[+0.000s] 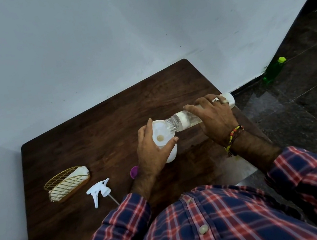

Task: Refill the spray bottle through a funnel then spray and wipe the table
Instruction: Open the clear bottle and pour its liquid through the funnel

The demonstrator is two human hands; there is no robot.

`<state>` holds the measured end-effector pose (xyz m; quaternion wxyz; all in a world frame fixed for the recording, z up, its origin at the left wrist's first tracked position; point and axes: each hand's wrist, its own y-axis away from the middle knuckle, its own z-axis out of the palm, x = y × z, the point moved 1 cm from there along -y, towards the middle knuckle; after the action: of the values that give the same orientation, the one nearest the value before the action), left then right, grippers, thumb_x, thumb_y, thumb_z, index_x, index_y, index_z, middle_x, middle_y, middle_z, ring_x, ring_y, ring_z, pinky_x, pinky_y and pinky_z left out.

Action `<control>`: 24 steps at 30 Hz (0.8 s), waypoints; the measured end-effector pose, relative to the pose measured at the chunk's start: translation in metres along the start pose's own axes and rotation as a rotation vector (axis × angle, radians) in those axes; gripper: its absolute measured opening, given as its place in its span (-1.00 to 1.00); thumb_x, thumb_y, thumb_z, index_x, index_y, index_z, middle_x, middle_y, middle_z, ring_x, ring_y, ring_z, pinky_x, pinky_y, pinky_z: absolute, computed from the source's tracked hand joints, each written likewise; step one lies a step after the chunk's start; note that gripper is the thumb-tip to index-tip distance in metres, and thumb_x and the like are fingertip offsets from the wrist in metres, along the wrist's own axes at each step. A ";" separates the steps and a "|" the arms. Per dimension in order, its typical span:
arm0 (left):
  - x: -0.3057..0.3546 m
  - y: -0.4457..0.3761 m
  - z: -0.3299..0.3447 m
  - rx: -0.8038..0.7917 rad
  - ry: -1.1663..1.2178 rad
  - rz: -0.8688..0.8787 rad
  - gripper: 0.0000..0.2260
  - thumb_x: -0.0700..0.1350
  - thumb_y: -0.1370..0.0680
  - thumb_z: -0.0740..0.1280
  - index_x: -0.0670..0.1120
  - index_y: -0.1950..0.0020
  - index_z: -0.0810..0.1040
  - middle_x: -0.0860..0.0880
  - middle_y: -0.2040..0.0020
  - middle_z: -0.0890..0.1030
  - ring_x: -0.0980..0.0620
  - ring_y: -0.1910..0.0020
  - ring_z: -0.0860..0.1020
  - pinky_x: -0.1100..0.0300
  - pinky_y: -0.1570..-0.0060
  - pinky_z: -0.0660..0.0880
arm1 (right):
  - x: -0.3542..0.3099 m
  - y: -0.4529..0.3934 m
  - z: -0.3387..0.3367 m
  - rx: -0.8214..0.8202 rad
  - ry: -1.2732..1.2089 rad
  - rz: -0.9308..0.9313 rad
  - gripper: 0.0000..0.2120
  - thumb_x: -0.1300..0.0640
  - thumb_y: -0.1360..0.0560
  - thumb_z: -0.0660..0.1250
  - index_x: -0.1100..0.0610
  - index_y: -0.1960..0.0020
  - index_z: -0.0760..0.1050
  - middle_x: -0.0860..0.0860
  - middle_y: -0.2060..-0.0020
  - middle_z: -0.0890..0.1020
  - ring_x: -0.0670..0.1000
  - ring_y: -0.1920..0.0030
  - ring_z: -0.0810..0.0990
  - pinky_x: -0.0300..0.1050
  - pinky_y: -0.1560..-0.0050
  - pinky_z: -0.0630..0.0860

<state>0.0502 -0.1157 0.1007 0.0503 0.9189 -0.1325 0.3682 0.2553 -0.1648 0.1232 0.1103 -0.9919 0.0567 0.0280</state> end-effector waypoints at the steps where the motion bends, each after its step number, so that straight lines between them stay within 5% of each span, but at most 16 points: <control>1: 0.000 0.000 0.000 -0.001 0.001 0.001 -0.14 0.19 -0.36 0.51 -0.04 -0.54 0.22 -0.03 -0.42 0.32 0.02 -0.34 0.38 0.20 -0.18 0.38 | 0.000 0.000 0.000 0.002 0.001 -0.001 -0.40 0.24 -0.29 0.45 -0.06 -0.30 0.49 0.07 -0.09 0.60 0.21 -0.17 0.53 0.23 -0.22 0.40; 24: 0.000 0.001 0.000 0.003 0.008 0.002 -0.15 0.17 -0.36 0.52 -0.03 -0.54 0.21 -0.03 -0.42 0.33 0.03 -0.33 0.38 0.22 -0.19 0.37 | 0.001 0.000 0.002 0.038 -0.003 -0.010 -0.39 0.27 -0.26 0.43 -0.06 -0.28 0.51 0.07 -0.07 0.60 0.21 -0.15 0.54 0.22 -0.22 0.38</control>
<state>0.0501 -0.1171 0.1010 0.0489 0.9174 -0.1328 0.3721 0.2559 -0.1641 0.1215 0.1291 -0.9899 0.0523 0.0279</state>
